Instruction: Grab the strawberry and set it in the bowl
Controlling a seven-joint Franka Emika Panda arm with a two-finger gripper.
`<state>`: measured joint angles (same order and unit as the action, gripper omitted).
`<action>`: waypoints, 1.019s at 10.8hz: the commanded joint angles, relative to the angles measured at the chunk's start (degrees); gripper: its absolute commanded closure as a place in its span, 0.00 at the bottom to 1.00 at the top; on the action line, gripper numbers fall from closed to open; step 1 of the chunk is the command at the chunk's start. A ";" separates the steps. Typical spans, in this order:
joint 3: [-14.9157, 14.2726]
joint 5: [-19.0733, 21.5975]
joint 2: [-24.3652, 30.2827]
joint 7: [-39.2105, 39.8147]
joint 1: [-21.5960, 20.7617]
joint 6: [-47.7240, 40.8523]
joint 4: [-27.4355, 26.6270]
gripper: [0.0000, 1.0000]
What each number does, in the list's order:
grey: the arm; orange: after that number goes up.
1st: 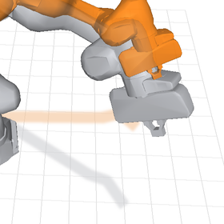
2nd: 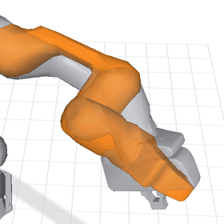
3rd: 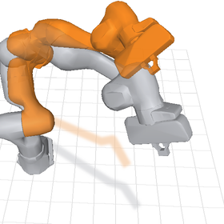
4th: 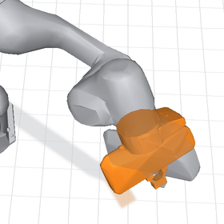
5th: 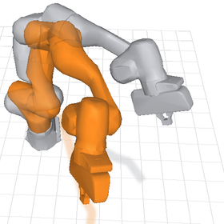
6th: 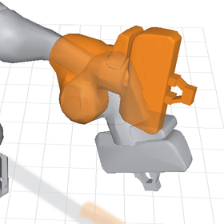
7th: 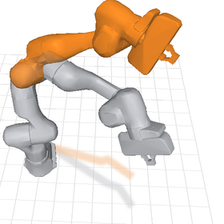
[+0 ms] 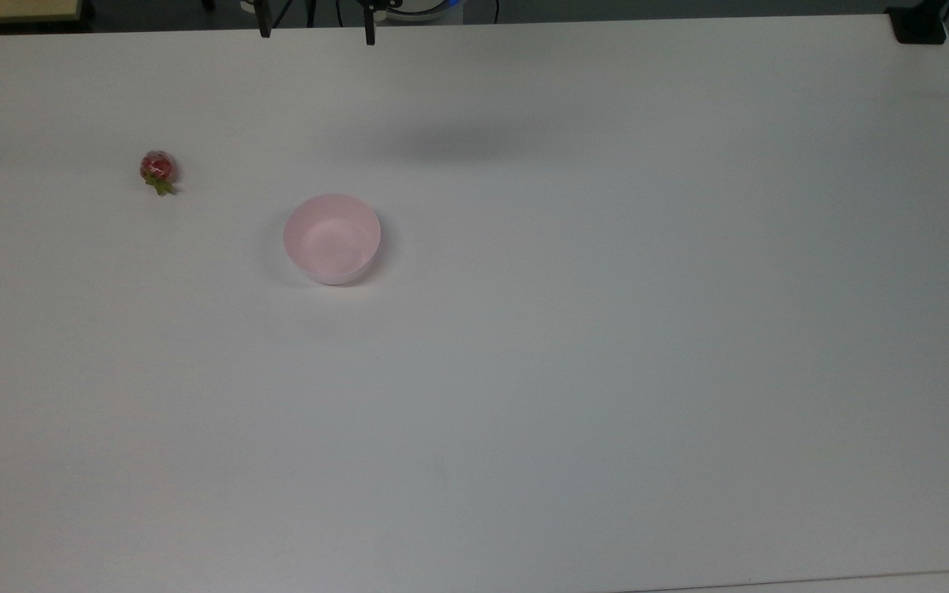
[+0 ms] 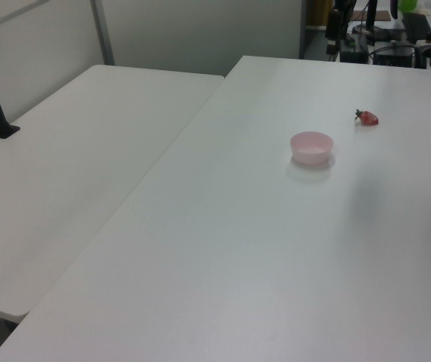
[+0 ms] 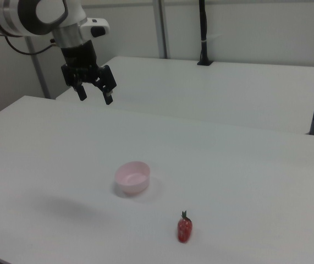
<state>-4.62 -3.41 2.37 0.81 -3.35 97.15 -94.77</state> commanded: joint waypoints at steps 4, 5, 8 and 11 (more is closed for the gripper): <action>-0.57 1.04 -0.17 1.12 -0.78 -1.53 0.90 0.00; -0.57 1.04 -0.17 1.12 -0.78 -1.53 0.90 0.00; -0.92 1.04 0.01 1.30 -0.43 -1.96 1.07 0.00; -2.23 -0.80 -0.25 8.19 1.23 -1.62 -0.14 0.00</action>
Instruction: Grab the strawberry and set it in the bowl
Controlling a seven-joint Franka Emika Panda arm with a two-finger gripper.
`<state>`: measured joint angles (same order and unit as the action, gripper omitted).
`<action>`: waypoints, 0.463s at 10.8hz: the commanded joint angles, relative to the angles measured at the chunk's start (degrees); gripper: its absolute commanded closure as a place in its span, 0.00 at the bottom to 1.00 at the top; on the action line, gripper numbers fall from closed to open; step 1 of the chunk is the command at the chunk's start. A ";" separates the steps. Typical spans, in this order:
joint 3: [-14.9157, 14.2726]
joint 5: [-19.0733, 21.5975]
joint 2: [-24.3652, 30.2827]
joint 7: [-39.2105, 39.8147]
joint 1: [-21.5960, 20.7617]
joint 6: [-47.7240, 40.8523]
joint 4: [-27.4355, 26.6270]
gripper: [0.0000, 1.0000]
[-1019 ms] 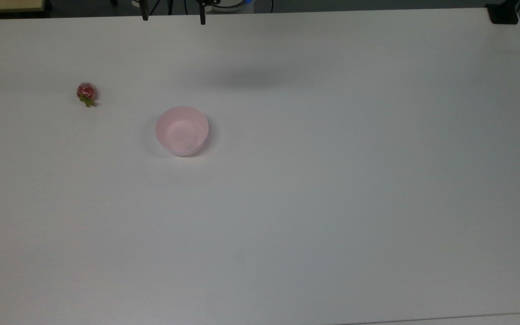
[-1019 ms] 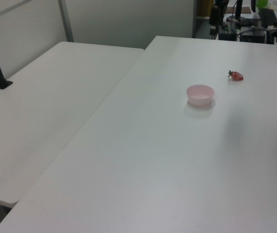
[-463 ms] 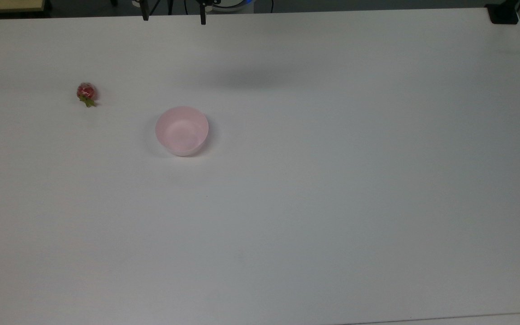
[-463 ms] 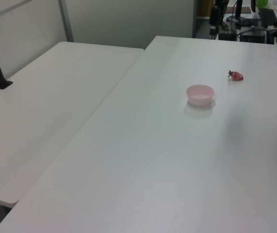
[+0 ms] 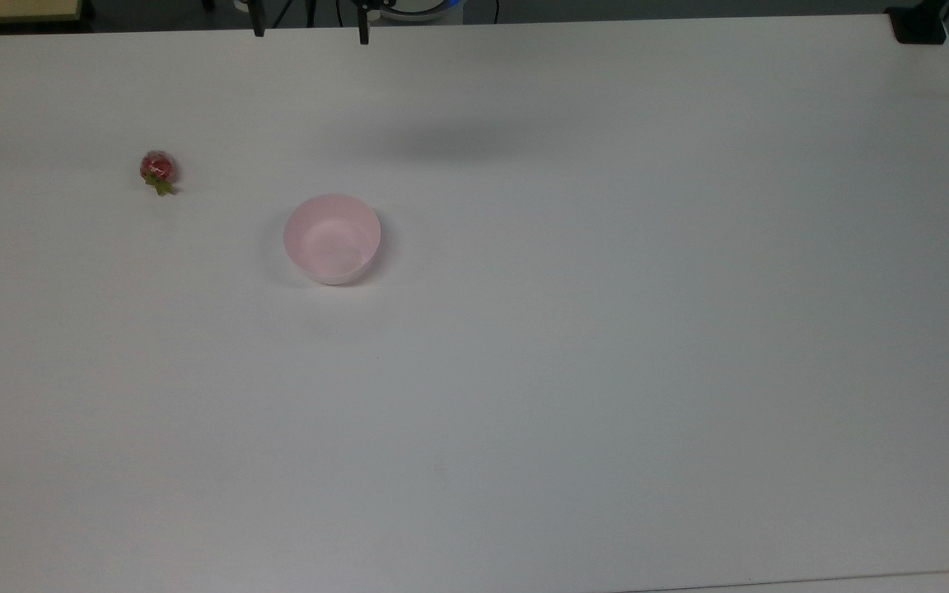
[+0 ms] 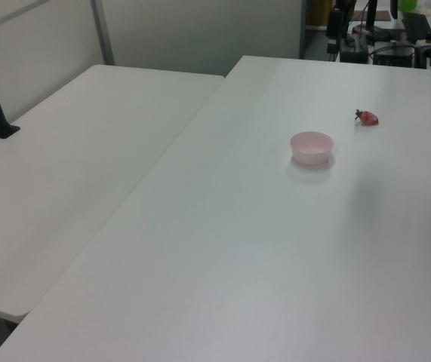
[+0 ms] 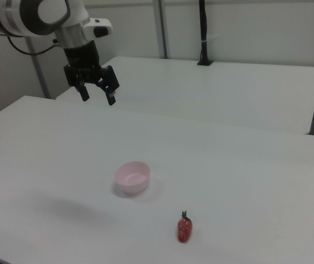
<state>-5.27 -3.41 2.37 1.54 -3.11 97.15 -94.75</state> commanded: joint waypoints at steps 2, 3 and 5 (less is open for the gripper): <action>-1.59 -4.39 -0.26 21.16 5.20 -1.44 -2.28 0.00; -1.67 -5.19 -0.52 26.62 7.14 -1.44 -2.89 0.00; -2.11 -5.99 -1.93 30.98 11.44 -0.22 -6.13 0.00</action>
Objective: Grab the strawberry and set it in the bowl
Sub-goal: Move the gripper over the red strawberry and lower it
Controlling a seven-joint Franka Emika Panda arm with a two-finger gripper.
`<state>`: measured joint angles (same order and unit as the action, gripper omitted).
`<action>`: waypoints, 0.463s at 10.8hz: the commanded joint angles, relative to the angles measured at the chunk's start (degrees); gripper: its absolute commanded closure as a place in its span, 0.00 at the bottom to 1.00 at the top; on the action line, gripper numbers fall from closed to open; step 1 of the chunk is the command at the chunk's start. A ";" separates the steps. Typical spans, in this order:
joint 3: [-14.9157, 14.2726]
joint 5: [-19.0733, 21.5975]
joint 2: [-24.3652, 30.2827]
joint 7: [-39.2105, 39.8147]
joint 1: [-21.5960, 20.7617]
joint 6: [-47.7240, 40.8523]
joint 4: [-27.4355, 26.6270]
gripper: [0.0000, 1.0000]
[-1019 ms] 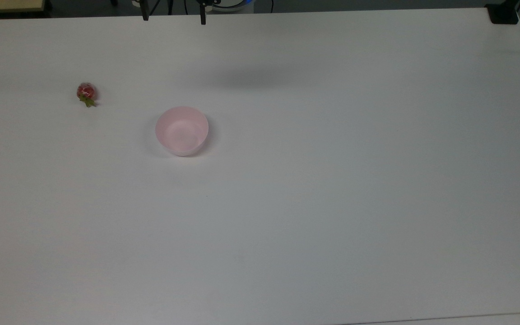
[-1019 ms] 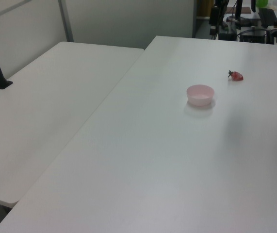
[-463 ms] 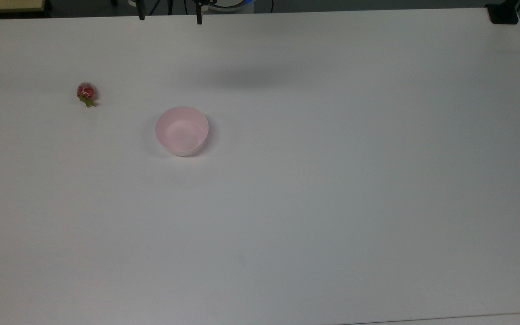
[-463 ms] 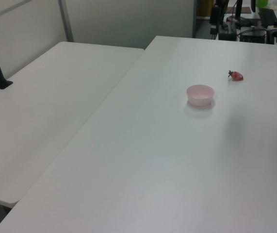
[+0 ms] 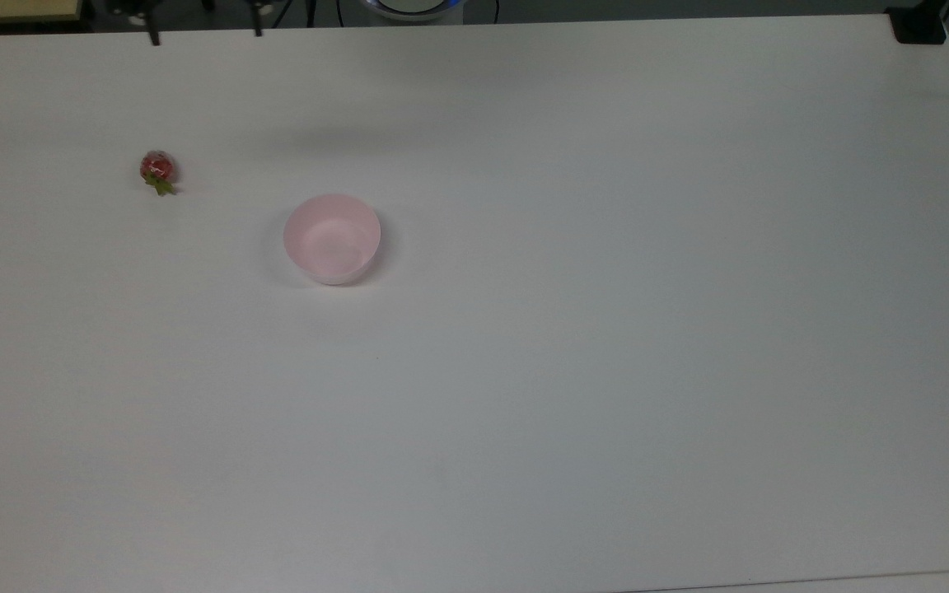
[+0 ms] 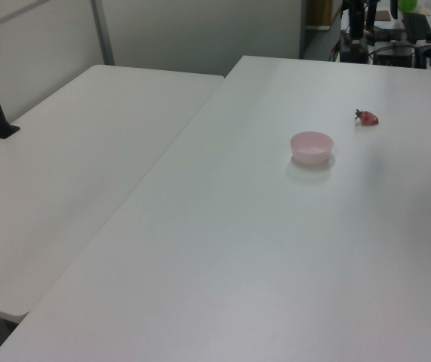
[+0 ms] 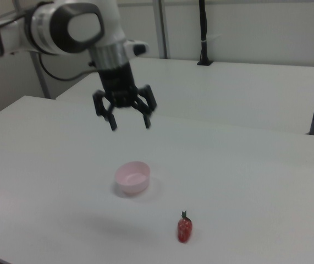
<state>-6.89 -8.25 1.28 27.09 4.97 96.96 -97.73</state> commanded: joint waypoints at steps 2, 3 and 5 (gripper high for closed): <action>-2.68 -1.07 -1.02 5.52 5.04 11.52 -12.95 0.00; -4.69 -0.55 -1.36 5.52 5.05 18.98 -17.62 0.00; -6.73 0.07 -4.78 5.26 5.14 26.51 -20.91 0.00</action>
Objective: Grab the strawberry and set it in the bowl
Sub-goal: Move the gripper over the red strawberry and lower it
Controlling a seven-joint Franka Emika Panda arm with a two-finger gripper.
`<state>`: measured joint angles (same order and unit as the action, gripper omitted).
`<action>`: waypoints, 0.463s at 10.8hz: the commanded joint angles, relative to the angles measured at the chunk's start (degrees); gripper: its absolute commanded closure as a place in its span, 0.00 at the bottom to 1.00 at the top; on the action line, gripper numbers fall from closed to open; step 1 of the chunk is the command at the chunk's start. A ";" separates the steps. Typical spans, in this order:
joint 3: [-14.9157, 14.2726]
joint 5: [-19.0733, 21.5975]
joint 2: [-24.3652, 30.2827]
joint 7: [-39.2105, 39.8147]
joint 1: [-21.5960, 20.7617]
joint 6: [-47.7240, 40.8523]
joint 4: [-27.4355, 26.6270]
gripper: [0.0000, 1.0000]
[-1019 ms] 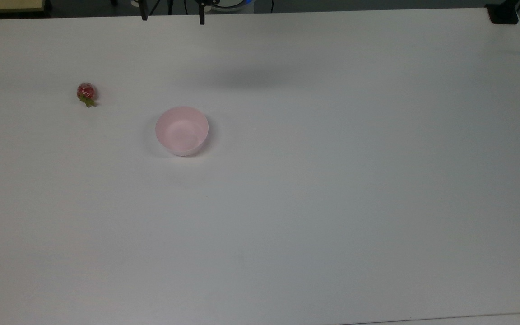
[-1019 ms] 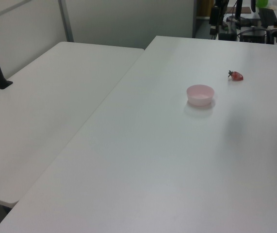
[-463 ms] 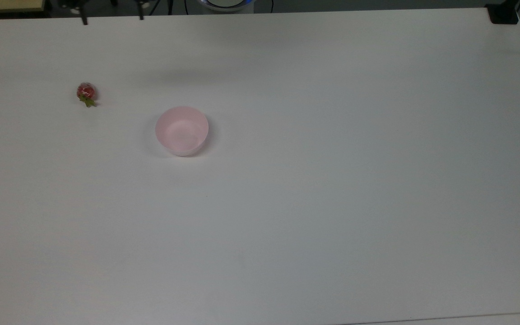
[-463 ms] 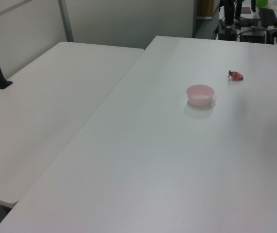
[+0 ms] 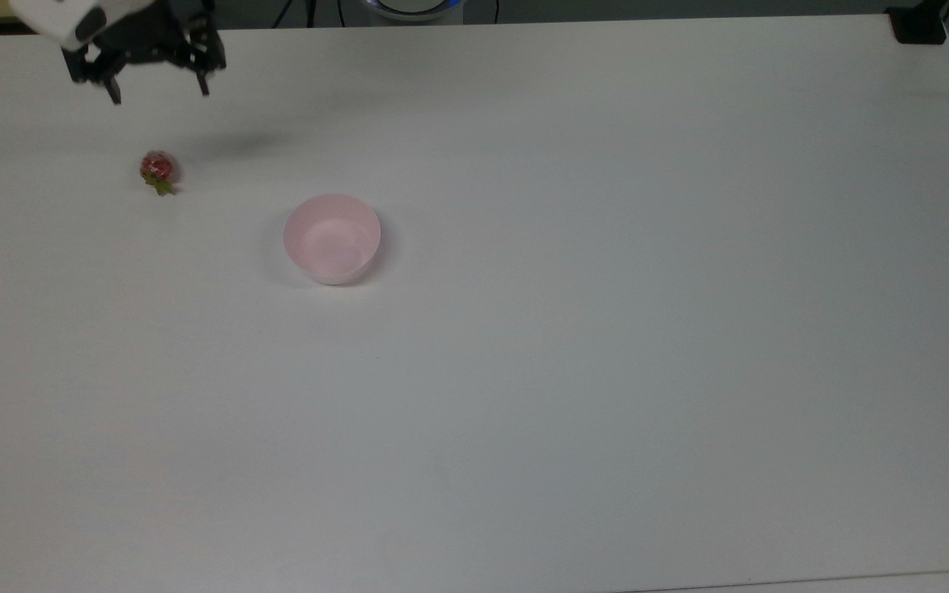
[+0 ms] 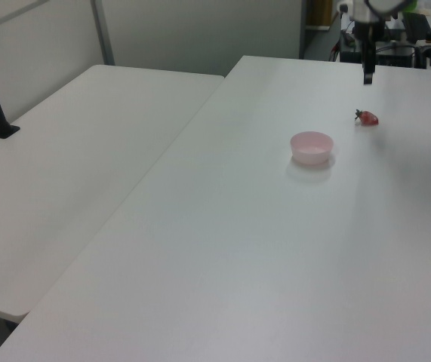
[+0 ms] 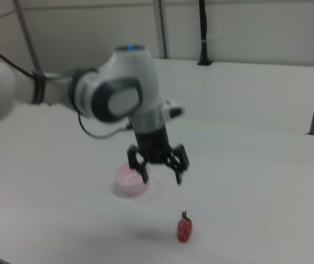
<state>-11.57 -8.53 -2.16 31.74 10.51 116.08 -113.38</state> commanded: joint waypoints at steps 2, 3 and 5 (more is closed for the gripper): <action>-2.05 0.36 -4.51 0.52 0.82 10.12 -5.36 0.03; -2.05 0.36 -5.65 0.60 1.52 11.18 -5.71 0.05; -2.05 0.36 -9.51 0.08 2.14 13.98 -5.80 0.11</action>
<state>-13.43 -8.52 -8.78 31.74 12.03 126.14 -118.37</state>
